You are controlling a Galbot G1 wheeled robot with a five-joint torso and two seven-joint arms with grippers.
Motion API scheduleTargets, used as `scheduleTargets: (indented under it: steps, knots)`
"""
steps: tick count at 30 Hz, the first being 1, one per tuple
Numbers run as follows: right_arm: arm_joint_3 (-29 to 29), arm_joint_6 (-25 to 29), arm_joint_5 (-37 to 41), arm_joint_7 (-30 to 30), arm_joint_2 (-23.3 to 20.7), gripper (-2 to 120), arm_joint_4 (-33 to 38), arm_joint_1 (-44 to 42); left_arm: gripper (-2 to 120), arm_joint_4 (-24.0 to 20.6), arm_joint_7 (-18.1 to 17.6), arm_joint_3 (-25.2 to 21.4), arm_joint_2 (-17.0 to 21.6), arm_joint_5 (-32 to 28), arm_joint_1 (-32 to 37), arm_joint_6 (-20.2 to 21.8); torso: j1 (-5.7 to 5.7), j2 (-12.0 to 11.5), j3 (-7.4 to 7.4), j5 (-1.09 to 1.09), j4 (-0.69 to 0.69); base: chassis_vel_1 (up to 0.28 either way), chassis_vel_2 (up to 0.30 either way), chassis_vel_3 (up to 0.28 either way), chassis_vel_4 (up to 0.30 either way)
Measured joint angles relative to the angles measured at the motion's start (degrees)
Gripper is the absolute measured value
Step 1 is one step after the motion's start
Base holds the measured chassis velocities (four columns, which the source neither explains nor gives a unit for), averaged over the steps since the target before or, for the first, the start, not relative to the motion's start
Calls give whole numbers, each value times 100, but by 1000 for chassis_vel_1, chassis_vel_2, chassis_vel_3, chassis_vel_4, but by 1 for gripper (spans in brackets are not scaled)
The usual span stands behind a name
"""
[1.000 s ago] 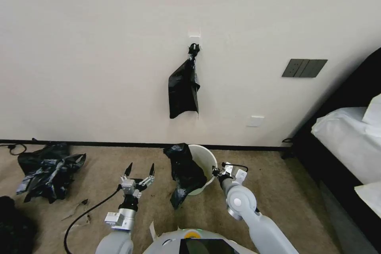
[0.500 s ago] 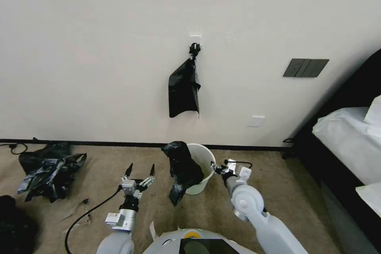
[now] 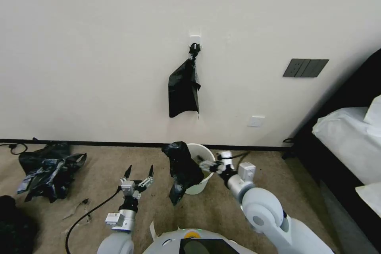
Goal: Place a trash bag onto the trash bin.
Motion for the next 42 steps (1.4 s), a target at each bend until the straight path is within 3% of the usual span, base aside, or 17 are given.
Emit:
scheduleTargets:
  steps: [5, 9, 17, 22, 24, 27, 28, 42]
  knots:
    - [-683, -298, 573, -69, -76, 100, -215, 759, 100, -3, -18, -16, -42, 3, 14, 45, 0, 0, 0, 0, -1, 0, 0, 0, 0]
    - [-1429, -478, 1053, 44, 262, 100, -631, 1543, 100, -44, -26, -22, -135, 31, 21, 101, 0, 0, 0, 0, 1, 0, 0, 0, 0]
    - [-1866, -541, 1088, 232, 895, 98, -1322, 1885, 100, -25, -31, -52, -161, 38, 16, 111, 0, 0, 0, 0, 0, 0, 0, 0, 0]
    - [-1877, -477, 1078, 291, 1099, 84, -1652, 1908, 100, 5, -31, -39, -160, 37, -24, 99, 0, 0, 0, 0, -1, 0, 0, 0, 0]
    - [-1965, -452, 1036, 302, 1189, 71, -1787, 1972, 100, 42, -30, -20, -157, 37, -70, 88, 0, 0, 0, -1, -1, 0, 0, 0, 0]
    - [-2029, -463, 952, 313, 1242, 66, -1904, 2007, 100, 43, -29, -16, -156, 36, -84, 86, 0, 0, 0, 0, -1, 0, 0, 0, 0]
    - [-2062, -476, 880, 327, 1275, 58, -2010, 2020, 100, 43, -27, -17, -150, 34, -90, 83, 0, 0, 0, 1, 0, 0, 0, 0, 0]
    - [-2094, -464, 777, 466, 1239, 8, -2126, 2007, 100, 8, -41, 35, -144, 70, -110, 71, 0, 0, 0, 1, 0, 0, 0, 0, 0]
